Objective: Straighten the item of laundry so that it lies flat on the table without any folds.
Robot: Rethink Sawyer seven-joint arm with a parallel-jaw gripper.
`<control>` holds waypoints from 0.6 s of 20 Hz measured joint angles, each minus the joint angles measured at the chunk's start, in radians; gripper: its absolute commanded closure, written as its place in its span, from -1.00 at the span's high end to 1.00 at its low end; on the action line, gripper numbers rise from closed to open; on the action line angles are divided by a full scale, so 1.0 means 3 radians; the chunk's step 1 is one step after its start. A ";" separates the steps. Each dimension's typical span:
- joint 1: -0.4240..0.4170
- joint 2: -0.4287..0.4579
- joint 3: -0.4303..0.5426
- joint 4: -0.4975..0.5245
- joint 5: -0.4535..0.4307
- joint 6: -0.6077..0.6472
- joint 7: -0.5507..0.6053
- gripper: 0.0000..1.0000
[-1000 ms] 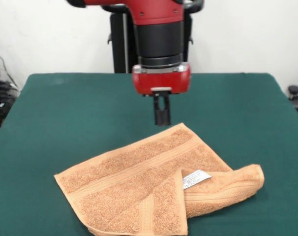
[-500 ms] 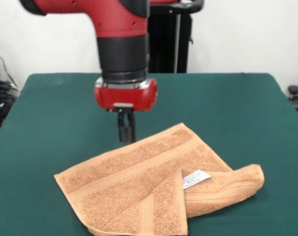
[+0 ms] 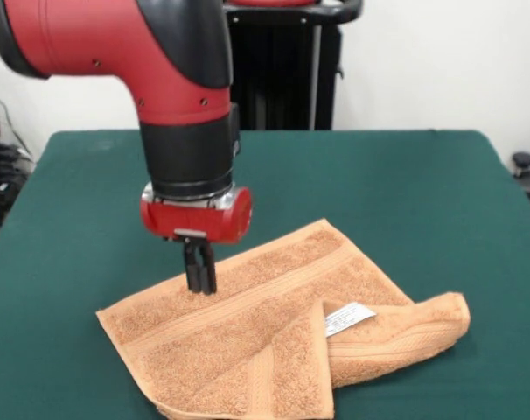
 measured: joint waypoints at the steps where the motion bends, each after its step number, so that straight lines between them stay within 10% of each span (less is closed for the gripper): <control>1: 0.0000 0.0054 0.0001 -0.0074 -0.0009 0.0001 0.0000 -1.00; 12: -0.0040 0.0416 0.0085 -0.0484 -0.0019 0.0000 0.0000 -1.00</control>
